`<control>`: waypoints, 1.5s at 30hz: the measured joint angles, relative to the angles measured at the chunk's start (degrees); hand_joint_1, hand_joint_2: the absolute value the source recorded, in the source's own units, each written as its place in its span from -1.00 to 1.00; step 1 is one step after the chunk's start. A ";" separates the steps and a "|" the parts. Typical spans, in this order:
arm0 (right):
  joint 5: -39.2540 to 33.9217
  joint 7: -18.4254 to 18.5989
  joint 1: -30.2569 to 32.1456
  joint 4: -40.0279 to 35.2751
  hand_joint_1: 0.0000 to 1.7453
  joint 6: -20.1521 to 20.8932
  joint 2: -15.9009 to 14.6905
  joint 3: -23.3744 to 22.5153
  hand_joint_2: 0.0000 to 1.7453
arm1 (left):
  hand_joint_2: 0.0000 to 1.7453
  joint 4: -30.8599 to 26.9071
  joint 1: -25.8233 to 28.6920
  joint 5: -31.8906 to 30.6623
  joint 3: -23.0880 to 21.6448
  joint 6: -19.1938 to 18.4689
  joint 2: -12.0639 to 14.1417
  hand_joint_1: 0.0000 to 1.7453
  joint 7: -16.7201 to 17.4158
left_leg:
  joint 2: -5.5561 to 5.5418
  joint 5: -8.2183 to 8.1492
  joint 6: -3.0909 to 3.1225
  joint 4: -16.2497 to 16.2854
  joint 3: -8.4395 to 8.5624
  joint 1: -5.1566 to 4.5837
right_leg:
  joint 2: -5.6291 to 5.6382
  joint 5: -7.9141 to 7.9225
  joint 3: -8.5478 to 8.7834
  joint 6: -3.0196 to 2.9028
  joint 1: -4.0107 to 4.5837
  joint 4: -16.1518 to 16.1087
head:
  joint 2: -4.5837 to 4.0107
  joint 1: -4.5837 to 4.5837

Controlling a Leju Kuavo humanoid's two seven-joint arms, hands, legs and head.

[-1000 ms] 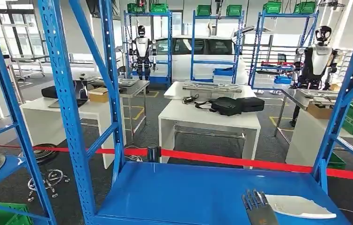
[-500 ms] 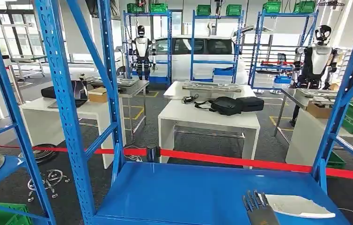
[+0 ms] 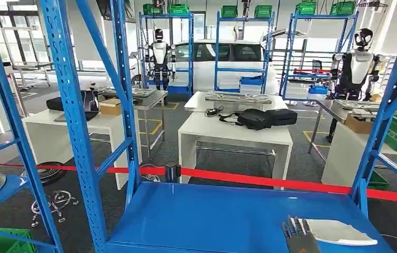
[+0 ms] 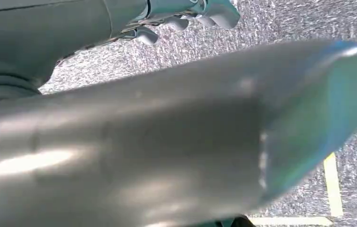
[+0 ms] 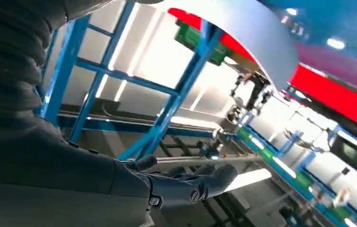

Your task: Take the parts from the cabinet and place them on the table.

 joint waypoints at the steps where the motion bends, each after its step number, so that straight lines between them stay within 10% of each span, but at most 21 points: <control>1: 0.00 -0.80 -0.87 0.26 -1.00 1.61 -0.09 0.11 1.00 | -1.00 0.00 -0.04 -0.26 0.00 0.00 0.00 -1.00 0.20 | 0.04 0.00 0.00 0.00 0.00 0.00 | 0.02 0.00 -0.03 0.00 0.00 0.00 | 0.00 0.00; 25: 0.09 -3.00 -8.19 2.01 -1.00 11.51 4.62 3.80 1.00 | -1.00 -0.02 -0.63 -0.63 0.00 0.70 -0.24 -1.00 1.14 | 0.14 0.02 -0.04 -0.01 0.04 0.03 | 0.12 0.01 -0.06 0.01 0.04 0.09 | 0.00 0.00; 45: -0.37 -3.44 -6.55 2.78 -1.00 11.18 8.52 5.90 1.00 | -1.00 -0.02 -0.88 -0.55 0.00 1.75 -0.13 -1.00 2.69 | -0.02 0.05 -0.06 -0.01 0.04 0.05 | -0.05 -0.04 -0.06 -0.05 0.03 0.10 | 0.00 0.02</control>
